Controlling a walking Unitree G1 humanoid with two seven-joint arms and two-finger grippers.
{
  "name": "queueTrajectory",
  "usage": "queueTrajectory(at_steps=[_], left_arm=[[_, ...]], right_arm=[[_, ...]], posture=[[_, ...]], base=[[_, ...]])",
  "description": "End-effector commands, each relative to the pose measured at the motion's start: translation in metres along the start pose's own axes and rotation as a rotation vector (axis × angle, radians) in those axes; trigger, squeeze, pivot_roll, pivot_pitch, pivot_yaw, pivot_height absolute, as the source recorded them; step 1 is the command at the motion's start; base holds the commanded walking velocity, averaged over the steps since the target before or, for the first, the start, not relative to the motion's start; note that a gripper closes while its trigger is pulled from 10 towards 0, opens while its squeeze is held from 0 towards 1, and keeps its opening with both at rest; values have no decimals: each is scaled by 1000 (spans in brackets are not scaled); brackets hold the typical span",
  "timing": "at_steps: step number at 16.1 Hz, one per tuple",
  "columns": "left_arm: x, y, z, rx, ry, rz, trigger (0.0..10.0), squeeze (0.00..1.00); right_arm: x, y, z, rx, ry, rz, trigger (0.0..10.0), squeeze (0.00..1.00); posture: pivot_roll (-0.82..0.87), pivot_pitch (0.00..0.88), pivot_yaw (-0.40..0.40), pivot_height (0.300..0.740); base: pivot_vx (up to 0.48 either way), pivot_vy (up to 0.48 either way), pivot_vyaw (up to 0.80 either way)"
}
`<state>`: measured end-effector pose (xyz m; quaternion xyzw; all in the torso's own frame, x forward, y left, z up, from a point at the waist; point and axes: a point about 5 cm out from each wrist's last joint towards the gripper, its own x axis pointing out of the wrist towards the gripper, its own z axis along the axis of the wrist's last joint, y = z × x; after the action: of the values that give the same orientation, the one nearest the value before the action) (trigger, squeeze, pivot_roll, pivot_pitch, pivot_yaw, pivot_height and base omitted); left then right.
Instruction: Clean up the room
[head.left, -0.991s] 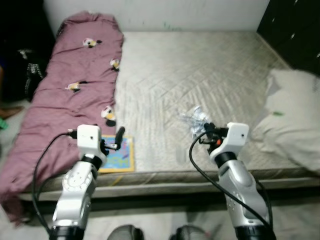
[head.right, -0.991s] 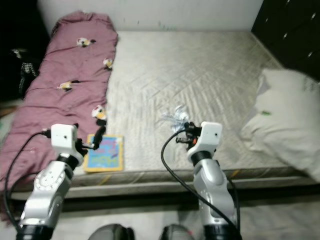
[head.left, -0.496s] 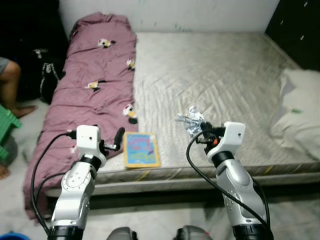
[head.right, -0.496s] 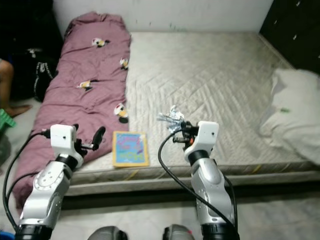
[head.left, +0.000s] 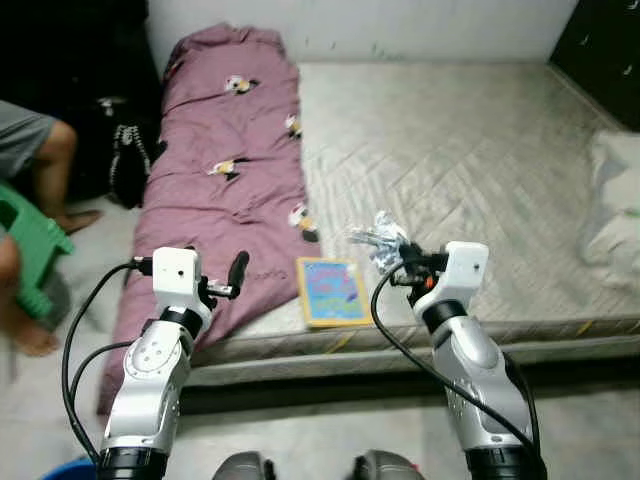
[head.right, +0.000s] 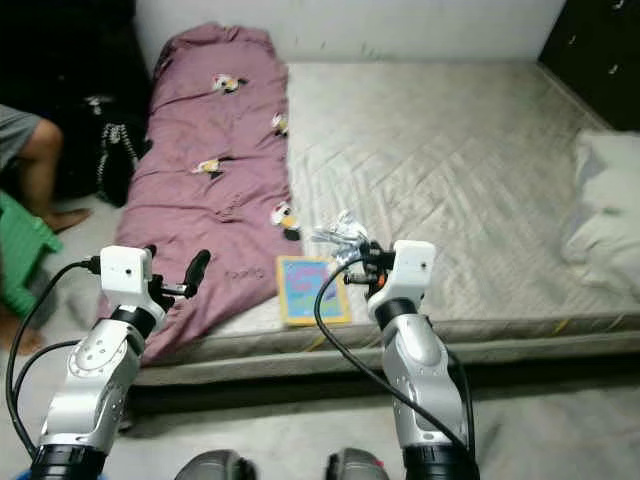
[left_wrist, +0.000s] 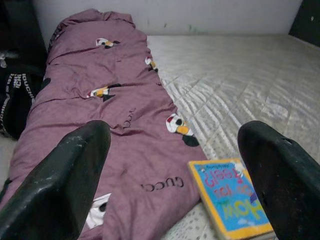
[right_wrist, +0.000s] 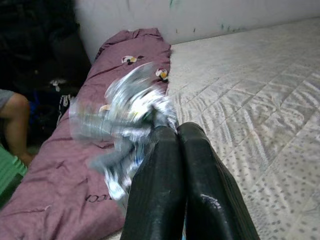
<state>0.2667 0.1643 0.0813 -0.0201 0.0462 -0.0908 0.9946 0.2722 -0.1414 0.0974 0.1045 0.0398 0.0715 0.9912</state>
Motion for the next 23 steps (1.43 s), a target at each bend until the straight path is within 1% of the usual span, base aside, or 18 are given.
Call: queueTrajectory(at_steps=[1, 3, 4, 7, 13, 23], left_arm=[[1, -6, -1, 5, 4, -11, 10000, 0], [1, -5, 0, 7, -1, -4, 10000, 0], [1, -4, 0, 23, -8, 6, 10000, 0], [0, -3, 1, 26, -9, 10, 10000, 0], [-1, 0, -1, 58, 3, 43, 10000, 0], [-3, 1, -3, 76, 10, 42, 10000, 0]], right_arm=[[-2, -8, 2, -11, -6, -21, 10000, 0], [-2, -6, 2, -14, -6, -13, 10000, 0], [-2, -4, 2, -19, -8, -4, 10000, 0], [-3, -1, 1, -22, -9, 11, 10000, 0], [-4, -2, 1, -25, -8, 17, 10000, 0], [-5, 1, 1, -29, -10, 31, 10000, 0]], posture=[[-32, 23, 1, 740], [-30, 25, 0, 740], [-29, 26, 1, 740], [-29, 26, 2, 740], [-26, 26, 4, 740], [-22, 25, 9, 740]], base=[[0, 480, 0], [0, 476, 0], [0, 0, 0], [0, 0, 800], [0, 0, 800], [0, 0, 800]])
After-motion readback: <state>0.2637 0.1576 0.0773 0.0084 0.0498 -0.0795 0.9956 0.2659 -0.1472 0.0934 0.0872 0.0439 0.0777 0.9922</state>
